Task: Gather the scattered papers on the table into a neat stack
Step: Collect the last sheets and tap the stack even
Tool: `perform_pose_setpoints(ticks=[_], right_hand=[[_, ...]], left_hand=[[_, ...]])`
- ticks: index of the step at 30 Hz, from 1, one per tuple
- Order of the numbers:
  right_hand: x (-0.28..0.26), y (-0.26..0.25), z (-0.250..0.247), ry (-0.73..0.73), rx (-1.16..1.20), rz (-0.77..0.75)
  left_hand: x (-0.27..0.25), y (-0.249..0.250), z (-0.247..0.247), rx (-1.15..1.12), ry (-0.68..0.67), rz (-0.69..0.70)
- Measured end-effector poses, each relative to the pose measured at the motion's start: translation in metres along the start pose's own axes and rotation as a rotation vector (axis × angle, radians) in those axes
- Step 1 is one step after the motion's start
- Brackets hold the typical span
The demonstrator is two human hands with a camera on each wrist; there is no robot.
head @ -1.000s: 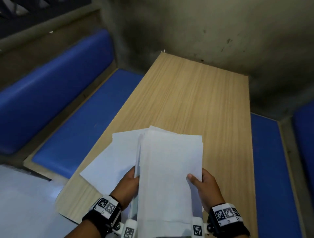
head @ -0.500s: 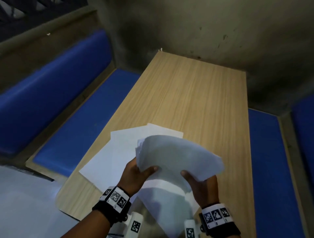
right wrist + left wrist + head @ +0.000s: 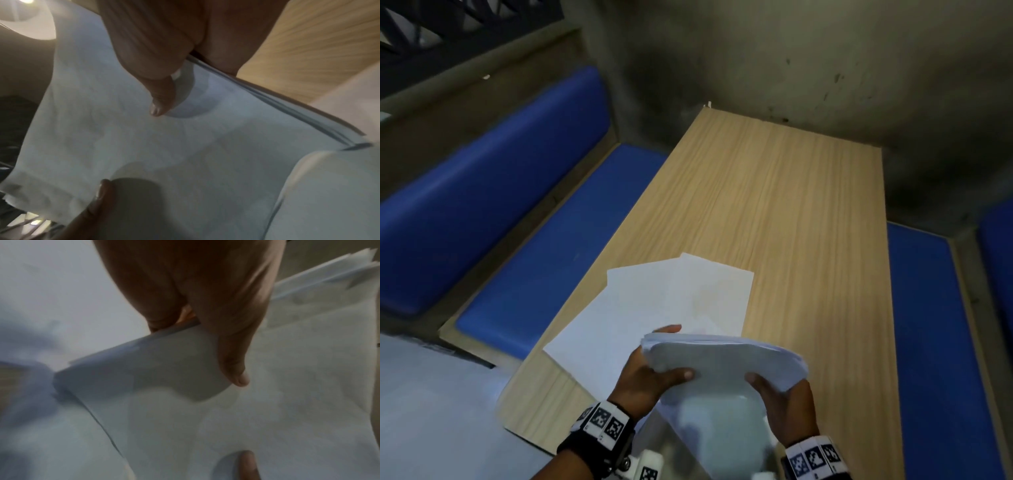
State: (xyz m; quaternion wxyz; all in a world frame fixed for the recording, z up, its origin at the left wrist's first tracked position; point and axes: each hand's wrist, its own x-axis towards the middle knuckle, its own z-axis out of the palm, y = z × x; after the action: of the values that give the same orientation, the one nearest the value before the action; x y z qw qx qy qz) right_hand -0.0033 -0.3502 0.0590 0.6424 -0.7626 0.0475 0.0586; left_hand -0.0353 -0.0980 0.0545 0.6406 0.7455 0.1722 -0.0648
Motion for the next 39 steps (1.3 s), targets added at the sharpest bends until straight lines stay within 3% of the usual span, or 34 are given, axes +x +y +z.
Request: perform_pose_setpoints(ticks=[4, 8, 10, 12, 15, 18, 22, 27, 31, 35, 39], right_hand=[[-0.001, 0.003, 0.008, -0.003, 0.02, -0.014], [0.011, -0.011, 0.016, -0.061, -0.065, -0.003], [0.022, -0.01, 0.021, -0.134, -0.239, 0.017], [0.037, 0.004, 0.026, -0.228, -0.446, 0.03], [0.054, 0.032, 0.034, -0.323, -0.848, 0.217], [0.062, 0.055, 0.041, -0.341, -1.107, 0.298], [0.068, 0.056, 0.047, -0.314, -1.024, 0.409], [0.086, 0.026, 0.065, -0.345, -0.709, 0.359], [0.111, 0.002, 0.105, -0.238, -0.561, 0.371], [0.13, 0.006, 0.155, -0.202, -0.68, 0.387], [0.134, 0.015, 0.19, -0.154, -0.937, 0.499]], left_hand=[[-0.003, -0.011, 0.01, 0.032, 0.041, -0.134], [-0.001, 0.009, -0.009, -0.032, 0.103, 0.016], [0.003, 0.014, -0.03, -0.001, 0.182, 0.042], [0.007, 0.013, -0.058, -0.076, 0.345, -0.047], [0.01, 0.001, -0.107, -0.19, 0.564, -0.119], [0.006, -0.01, -0.153, -0.217, 0.676, -0.126], [-0.008, -0.029, -0.197, -0.231, 0.751, -0.181], [-0.018, -0.049, -0.227, -0.237, 0.812, -0.279], [-0.022, -0.068, -0.235, -0.216, 0.798, -0.357], [-0.021, -0.085, -0.237, -0.251, 0.782, -0.407], [-0.016, -0.097, -0.243, -0.303, 0.798, -0.448]])
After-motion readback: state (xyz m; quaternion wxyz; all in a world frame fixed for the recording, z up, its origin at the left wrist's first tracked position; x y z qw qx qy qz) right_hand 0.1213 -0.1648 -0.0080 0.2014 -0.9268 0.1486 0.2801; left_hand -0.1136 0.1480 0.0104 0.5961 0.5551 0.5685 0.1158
